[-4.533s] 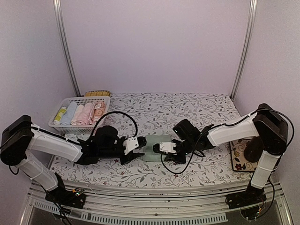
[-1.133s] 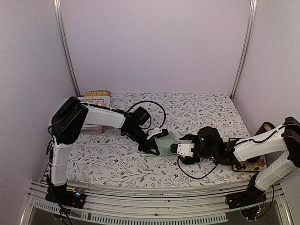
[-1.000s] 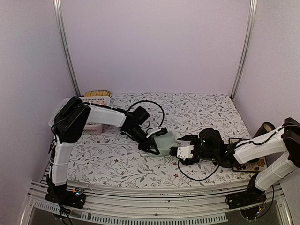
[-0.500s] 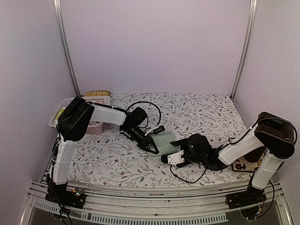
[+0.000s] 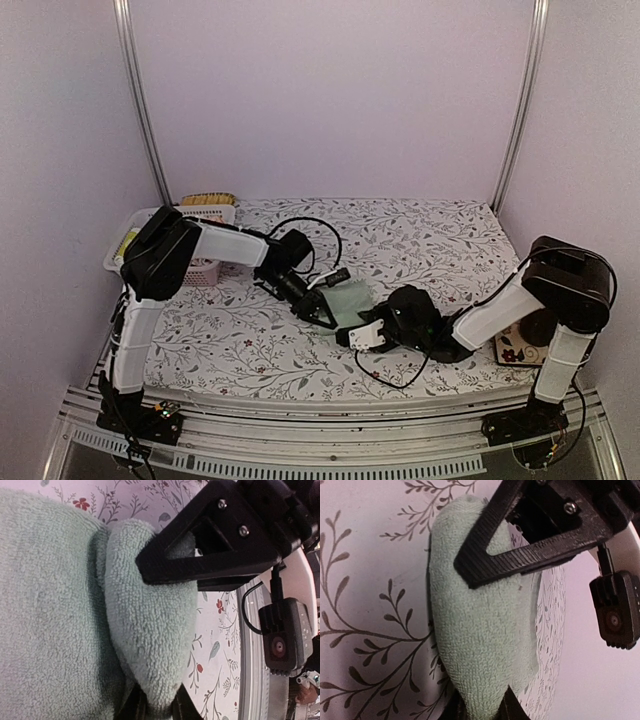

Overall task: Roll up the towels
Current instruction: Roll the towel at the center of the board.

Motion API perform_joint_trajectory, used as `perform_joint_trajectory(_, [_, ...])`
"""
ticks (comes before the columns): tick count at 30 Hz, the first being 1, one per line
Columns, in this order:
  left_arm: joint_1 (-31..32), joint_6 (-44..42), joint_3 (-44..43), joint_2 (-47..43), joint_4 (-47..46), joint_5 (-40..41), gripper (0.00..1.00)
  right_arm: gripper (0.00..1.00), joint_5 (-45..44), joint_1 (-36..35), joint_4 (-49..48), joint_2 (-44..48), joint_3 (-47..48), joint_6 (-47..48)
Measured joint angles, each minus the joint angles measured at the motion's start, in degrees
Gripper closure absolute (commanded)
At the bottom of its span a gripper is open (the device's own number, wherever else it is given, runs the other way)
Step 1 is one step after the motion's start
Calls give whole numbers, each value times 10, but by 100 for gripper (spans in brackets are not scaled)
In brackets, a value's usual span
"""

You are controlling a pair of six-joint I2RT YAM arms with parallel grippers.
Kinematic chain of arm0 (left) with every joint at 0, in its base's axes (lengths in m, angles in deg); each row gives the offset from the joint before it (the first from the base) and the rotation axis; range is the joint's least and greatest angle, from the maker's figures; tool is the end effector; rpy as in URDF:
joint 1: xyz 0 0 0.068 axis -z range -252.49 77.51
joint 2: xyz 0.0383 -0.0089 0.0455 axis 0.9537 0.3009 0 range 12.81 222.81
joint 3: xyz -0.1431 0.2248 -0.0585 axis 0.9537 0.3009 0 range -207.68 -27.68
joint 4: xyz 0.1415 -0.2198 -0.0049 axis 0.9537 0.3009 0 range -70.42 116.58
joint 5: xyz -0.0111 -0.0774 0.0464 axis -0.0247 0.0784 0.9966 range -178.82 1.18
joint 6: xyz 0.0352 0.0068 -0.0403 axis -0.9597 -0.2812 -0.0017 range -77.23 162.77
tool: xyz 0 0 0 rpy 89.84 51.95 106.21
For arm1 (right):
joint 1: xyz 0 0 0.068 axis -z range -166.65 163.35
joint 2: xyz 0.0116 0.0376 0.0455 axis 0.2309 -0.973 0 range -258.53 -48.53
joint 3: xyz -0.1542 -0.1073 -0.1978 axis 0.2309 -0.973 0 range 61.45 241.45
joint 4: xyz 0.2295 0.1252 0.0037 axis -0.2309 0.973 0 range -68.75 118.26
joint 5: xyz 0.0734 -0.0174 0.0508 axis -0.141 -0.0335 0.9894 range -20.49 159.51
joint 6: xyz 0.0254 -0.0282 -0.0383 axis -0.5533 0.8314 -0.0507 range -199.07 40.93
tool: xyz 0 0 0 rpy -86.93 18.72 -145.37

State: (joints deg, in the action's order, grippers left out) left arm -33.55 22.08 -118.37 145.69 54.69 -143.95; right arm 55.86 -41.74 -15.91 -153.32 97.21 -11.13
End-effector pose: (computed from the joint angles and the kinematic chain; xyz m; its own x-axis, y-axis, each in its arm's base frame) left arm 0.3255 -0.3007 0.0948 -0.5334 0.6906 -0.4885 0.7355 0.0934 -0.6711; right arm 0.1918 0.2603 0.1041 0.5188 -0.8303 -0.2036 -0.5363 -0.1306 -0.8339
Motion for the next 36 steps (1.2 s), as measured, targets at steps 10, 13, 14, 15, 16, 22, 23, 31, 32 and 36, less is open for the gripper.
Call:
perform_joint_trajectory(10, [4, 7, 112, -116, -61, 66, 3, 93, 37, 5, 94, 15, 34, -67])
perform_joint_trajectory(13, [5, 12, 165, -158, -98, 121, 3, 93, 54, 9, 134, 23, 47, -90])
perform_joint_trajectory(14, [6, 13, 189, -177, -113, 139, 3, 93, 61, 11, 150, 27, 52, -98])
perform_joint_trajectory(15, [8, 13, 214, -199, -130, 158, 3, 94, 71, 12, 168, 31, 58, -106])
perform_joint_trajectory(16, [10, 13, 237, -221, -145, 173, 3, 93, 78, 14, 182, 35, 62, -114])
perform_joint_trajectory(22, [45, 3, 392, -381, -295, 283, 3, 94, 142, 24, 318, 42, 130, -158])
perform_joint_trajectory(23, [53, -2, 414, -400, -322, 301, 3, 94, 158, 27, 341, 42, 145, -165])
perform_joint_trajectory(31, [142, -54, 506, -426, -455, 446, 3, 93, 243, 47, 483, 7, 233, -215])
perform_joint_trajectory(32, [151, -61, 510, -426, -465, 460, 3, 93, 250, 50, 493, 2, 240, -221])
perform_joint_trajectory(36, [189, -90, 524, -425, -508, 511, 3, 93, 280, 61, 532, -19, 275, -242])
